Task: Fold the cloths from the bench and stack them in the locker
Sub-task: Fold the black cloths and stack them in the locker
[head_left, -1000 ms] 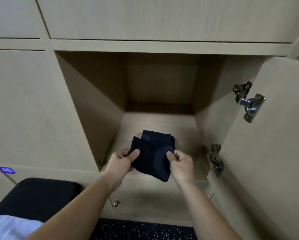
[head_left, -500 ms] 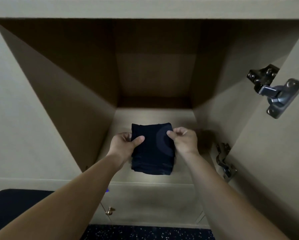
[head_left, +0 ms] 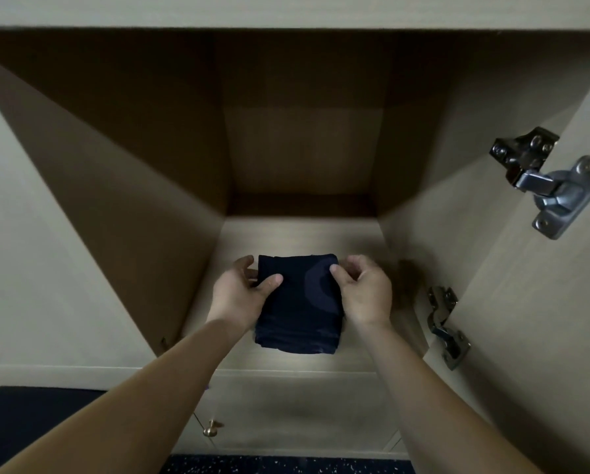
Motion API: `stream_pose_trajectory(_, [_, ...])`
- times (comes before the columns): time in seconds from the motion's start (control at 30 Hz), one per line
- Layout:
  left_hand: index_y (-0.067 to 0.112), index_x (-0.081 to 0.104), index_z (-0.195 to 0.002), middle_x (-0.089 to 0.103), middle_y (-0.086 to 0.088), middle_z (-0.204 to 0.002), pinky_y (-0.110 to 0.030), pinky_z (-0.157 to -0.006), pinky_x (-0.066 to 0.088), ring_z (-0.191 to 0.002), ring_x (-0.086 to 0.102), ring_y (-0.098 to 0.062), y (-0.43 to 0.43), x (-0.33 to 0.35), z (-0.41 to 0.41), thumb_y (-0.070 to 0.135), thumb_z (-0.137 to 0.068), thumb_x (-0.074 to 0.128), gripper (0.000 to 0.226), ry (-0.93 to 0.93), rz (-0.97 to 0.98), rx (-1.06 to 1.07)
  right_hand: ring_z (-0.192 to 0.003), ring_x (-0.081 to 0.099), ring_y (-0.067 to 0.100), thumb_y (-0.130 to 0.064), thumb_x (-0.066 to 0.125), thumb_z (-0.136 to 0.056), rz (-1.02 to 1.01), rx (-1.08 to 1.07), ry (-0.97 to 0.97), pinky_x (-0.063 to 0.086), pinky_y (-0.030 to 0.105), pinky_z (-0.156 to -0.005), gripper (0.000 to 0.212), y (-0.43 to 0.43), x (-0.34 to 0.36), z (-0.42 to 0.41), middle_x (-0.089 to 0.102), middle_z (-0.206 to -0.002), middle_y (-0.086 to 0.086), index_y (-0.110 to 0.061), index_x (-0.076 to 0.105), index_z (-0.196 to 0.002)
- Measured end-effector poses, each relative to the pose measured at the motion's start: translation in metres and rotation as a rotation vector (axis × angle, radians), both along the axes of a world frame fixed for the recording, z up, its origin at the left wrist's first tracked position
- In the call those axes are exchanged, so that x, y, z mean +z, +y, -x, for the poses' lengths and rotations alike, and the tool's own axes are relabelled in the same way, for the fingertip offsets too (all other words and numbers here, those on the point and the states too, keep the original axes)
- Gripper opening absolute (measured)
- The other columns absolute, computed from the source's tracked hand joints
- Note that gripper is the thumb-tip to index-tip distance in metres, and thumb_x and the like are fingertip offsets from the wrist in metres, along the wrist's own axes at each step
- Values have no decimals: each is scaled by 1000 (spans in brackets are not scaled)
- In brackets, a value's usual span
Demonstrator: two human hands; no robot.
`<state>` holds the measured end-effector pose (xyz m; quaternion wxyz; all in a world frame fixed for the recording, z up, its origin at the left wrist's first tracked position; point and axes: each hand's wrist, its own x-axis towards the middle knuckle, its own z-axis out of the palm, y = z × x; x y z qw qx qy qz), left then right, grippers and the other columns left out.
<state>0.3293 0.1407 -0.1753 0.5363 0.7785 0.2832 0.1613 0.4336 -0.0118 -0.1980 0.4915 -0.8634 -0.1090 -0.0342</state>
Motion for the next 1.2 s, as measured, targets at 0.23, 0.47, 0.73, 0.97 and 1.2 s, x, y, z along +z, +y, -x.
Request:
stream_pose_trajectory(0.23, [13,23,-154,16,-2,-162,-12,-112,-4,-149,9,-10,-2,-10,4,22,-106,34,50,149,-793,-424,-149,7,13,-37,25,-105,616,422,-265,3,29,-120,55,-2,1,15,14,-162,2,-14,18,-154])
stream_pose_trajectory(0.47, [15,9,-155,-1,2,-163,-7,-108,-11,-139,-11,4,10,-31,-1,24,-107,28,52,230,-701,-568,-147,-13,8,-45,11,-103,608,460,-81,-7,27,-119,60,-6,-24,18,-11,-162,-2,-17,-5,-154])
stream_pose_trajectory(0.73, [14,12,-156,8,-3,-164,-19,-118,-3,-150,3,-12,5,-13,19,36,-106,31,58,269,-739,-474,-149,6,18,-46,18,-104,618,400,-82,6,29,-119,59,-6,-7,21,9,-162,3,-16,15,-155])
stream_pose_trajectory(0.97, [25,20,-155,23,1,-161,-32,-118,18,-147,21,-21,-7,41,90,45,-103,36,58,319,-912,-321,-126,47,23,-33,48,-98,502,245,-272,40,32,-100,43,-21,56,61,55,-138,2,-20,48,-139])
stream_pose_trajectory(1.2, [24,22,-155,27,2,-160,-33,-116,22,-145,27,-19,-14,88,192,50,-99,42,64,320,-922,-151,-123,48,22,-36,47,-97,478,307,-348,43,34,-95,42,-21,111,151,57,-134,1,-22,49,-137])
